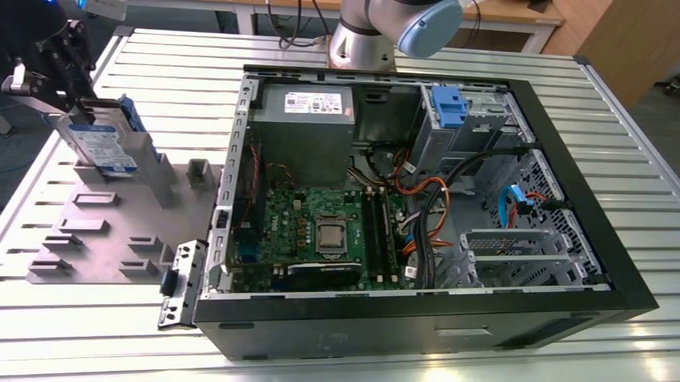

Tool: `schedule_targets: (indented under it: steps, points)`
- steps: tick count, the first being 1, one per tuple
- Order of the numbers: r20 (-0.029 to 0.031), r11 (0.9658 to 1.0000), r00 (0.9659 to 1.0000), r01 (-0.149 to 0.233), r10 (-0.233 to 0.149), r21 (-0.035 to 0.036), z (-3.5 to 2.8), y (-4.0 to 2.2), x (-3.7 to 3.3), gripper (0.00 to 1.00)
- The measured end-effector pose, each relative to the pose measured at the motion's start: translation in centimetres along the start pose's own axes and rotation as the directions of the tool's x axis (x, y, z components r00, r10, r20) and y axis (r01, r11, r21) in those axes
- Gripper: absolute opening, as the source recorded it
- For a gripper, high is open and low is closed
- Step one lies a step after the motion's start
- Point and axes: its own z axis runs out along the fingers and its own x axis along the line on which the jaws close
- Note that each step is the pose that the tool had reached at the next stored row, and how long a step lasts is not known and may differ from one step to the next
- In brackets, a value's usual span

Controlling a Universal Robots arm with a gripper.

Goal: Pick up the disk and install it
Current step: 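Pick up the disk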

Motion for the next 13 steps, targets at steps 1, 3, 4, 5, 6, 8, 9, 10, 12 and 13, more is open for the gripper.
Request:
schedule_targets:
  steps: [1, 3, 4, 5, 6, 8, 9, 10, 12, 13]
  points:
    - [0.0, 1.0, 1.0, 0.0, 0.0, -0.0001, 0.0, 0.0, 0.0, 0.35]
    - [-0.0001, 1.0, 1.0, 0.0, 0.0, -0.0001, 0.0, 0.0, 0.0, 0.35]
    - [-0.0001, 1.0, 1.0, 0.0, 0.0, -0.0001, 0.0, 0.01, 0.0, 0.35]
    - [0.0, 1.0, 1.0, 0.0, 0.0, 0.0, 0.0, 0.01, 0.0, 0.35]
    - [0.0, 1.0, 1.0, 0.0, 0.0, 0.0, 0.0, 0.01, 0.0, 0.35]
    - [-0.0002, 1.0, 1.0, 0.0, 0.0, -0.0004, -0.1, 0.02, 0.0, 0.35]
    - [-0.0001, 1.0, 1.0, 0.0, 0.0, -0.0001, -0.17, 0.02, 0.0, 0.35]
    - [0.0, 1.0, 1.0, 0.0, 0.0, 0.0, -0.28, 0.01, -0.01, 0.35]
    - [-0.0001, 1.0, 1.0, 0.0, 0.0, -0.0001, -0.57, 0.02, -0.02, 0.35]
    - [0.0, 1.0, 1.0, 0.0, 0.0, 0.0, -0.75, 0.02, -0.03, 0.35]
